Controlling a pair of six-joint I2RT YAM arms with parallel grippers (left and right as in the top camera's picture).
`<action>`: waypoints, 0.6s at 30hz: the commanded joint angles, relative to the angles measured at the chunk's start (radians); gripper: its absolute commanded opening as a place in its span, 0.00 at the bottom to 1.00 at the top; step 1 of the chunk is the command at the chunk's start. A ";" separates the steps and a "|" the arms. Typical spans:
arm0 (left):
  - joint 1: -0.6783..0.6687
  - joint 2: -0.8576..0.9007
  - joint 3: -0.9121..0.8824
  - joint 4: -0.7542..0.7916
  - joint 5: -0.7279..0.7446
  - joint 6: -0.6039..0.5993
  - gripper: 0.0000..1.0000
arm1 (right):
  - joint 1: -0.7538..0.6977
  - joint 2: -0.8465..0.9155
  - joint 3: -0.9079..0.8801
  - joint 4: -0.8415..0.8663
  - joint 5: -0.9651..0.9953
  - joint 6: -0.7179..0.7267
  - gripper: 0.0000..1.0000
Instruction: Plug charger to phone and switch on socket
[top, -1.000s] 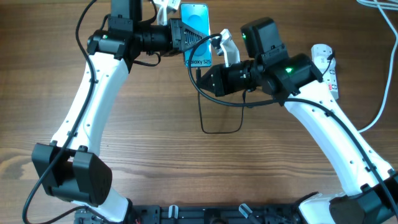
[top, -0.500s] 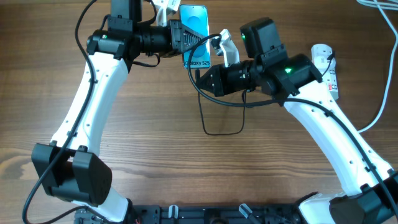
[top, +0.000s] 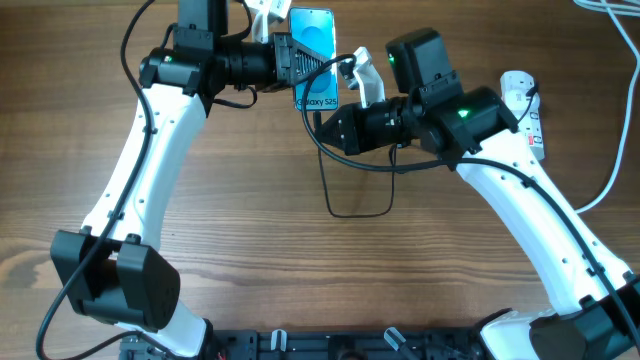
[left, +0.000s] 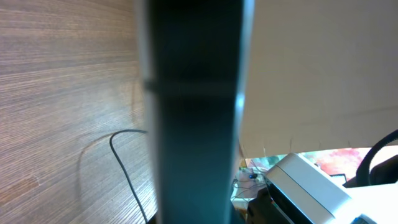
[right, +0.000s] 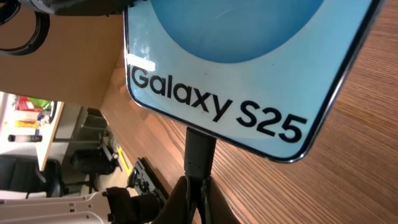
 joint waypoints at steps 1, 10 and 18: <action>-0.006 -0.016 0.006 -0.016 0.119 0.027 0.04 | -0.009 0.002 0.009 0.046 0.029 0.003 0.05; -0.006 -0.016 0.006 -0.039 0.120 0.028 0.04 | -0.009 0.002 0.009 0.055 0.029 0.003 0.04; -0.006 -0.016 0.006 -0.047 0.119 0.028 0.04 | -0.009 0.002 0.009 0.063 0.029 0.004 0.04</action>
